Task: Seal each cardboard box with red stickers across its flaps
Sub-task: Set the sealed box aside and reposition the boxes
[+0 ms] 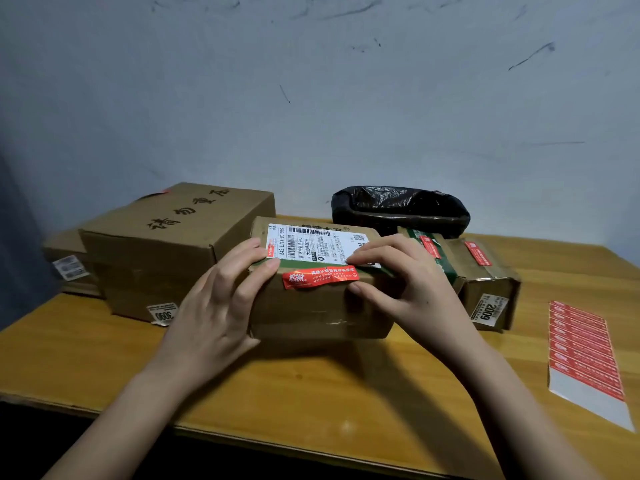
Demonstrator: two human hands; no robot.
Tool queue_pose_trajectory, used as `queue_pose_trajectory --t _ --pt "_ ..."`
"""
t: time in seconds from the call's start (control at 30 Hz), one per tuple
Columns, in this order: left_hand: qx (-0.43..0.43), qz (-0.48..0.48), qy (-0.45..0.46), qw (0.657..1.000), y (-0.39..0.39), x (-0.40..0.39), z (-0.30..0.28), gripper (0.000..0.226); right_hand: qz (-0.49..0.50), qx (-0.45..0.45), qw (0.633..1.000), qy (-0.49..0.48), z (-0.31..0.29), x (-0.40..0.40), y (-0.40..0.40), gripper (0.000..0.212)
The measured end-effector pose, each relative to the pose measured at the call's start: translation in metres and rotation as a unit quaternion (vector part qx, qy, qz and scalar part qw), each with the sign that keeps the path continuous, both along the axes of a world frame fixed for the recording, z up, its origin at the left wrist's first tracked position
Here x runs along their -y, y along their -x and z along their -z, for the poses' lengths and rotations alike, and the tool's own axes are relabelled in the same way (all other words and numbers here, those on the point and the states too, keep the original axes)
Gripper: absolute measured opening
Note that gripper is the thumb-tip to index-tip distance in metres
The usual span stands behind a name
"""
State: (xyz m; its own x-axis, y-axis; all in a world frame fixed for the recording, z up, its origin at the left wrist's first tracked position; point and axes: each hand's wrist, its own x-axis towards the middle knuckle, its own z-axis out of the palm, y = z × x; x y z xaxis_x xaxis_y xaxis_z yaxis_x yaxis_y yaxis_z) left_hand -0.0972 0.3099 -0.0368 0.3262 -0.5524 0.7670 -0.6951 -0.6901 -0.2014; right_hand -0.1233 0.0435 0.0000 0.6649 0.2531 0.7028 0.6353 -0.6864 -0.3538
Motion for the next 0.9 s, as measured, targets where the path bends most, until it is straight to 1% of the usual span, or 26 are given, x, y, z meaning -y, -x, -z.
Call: queue_pose_trajectory --t 0.1,0.23,0.4,0.5,0.6,0.77,0.83,0.9 --pt "0.004 0.005 0.004 1.0 -0.008 0.004 0.002 0.103 0.017 0.018 0.999 0.021 -0.002 0.003 -0.003 0.032" --pt "0.013 0.016 0.009 1.0 -0.016 0.01 0.006 0.105 0.05 0.03 0.998 0.031 -0.002 0.007 -0.005 0.034" --pt "0.011 0.009 0.004 1.0 -0.021 0.014 0.009 0.113 0.085 0.046 0.994 0.058 -0.001 0.01 -0.004 0.037" --pt "0.004 0.001 0.002 1.0 -0.02 0.016 0.008 0.12 0.084 0.052 0.994 0.053 -0.003 0.011 -0.006 0.037" --pt "-0.003 -0.007 0.001 1.0 -0.018 0.019 0.006 0.124 0.079 0.059 0.995 0.036 -0.006 0.012 -0.007 0.032" --pt "-0.008 -0.014 -0.001 1.0 -0.017 0.022 0.003 0.124 0.061 0.019 0.997 -0.033 -0.005 0.011 -0.009 0.019" --pt "-0.012 -0.018 0.002 1.0 -0.016 0.023 0.002 0.122 0.066 0.02 0.997 -0.034 -0.004 0.01 -0.009 0.016" --pt "-0.015 -0.02 0.005 1.0 -0.015 0.024 0.002 0.12 0.073 0.037 0.997 -0.01 -0.004 0.01 -0.009 0.015"
